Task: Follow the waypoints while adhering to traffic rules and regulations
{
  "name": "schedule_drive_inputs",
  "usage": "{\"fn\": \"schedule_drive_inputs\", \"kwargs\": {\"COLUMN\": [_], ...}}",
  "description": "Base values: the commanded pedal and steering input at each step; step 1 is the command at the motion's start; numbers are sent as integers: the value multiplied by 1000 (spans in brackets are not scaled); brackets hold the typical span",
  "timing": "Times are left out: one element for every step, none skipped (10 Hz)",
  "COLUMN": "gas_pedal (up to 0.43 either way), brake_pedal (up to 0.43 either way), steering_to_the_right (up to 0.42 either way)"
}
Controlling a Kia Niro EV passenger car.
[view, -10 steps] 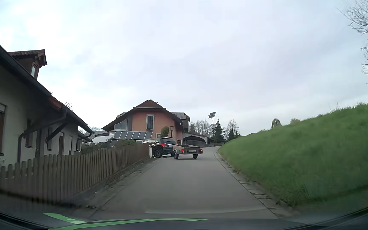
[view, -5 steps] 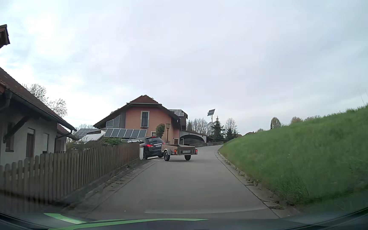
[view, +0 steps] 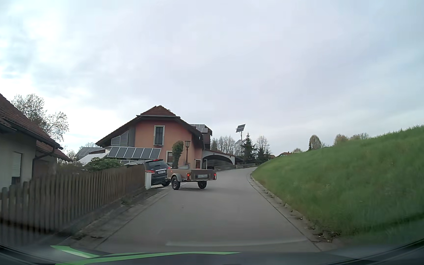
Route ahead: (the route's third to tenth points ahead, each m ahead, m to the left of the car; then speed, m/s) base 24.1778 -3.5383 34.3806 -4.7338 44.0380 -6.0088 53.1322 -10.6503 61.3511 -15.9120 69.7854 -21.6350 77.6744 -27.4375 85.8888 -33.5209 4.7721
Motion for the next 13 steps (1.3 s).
{"fn": "schedule_drive_inputs", "kwargs": {"gas_pedal": [0,0,39,138,157,209,209,240,260,280,287,287,287], "brake_pedal": [0,0,0,0,0,0,0,0,0,0,0,0,0], "steering_to_the_right": [26,25,25,25,25,24,25,25,24,23,22,18,16]}}
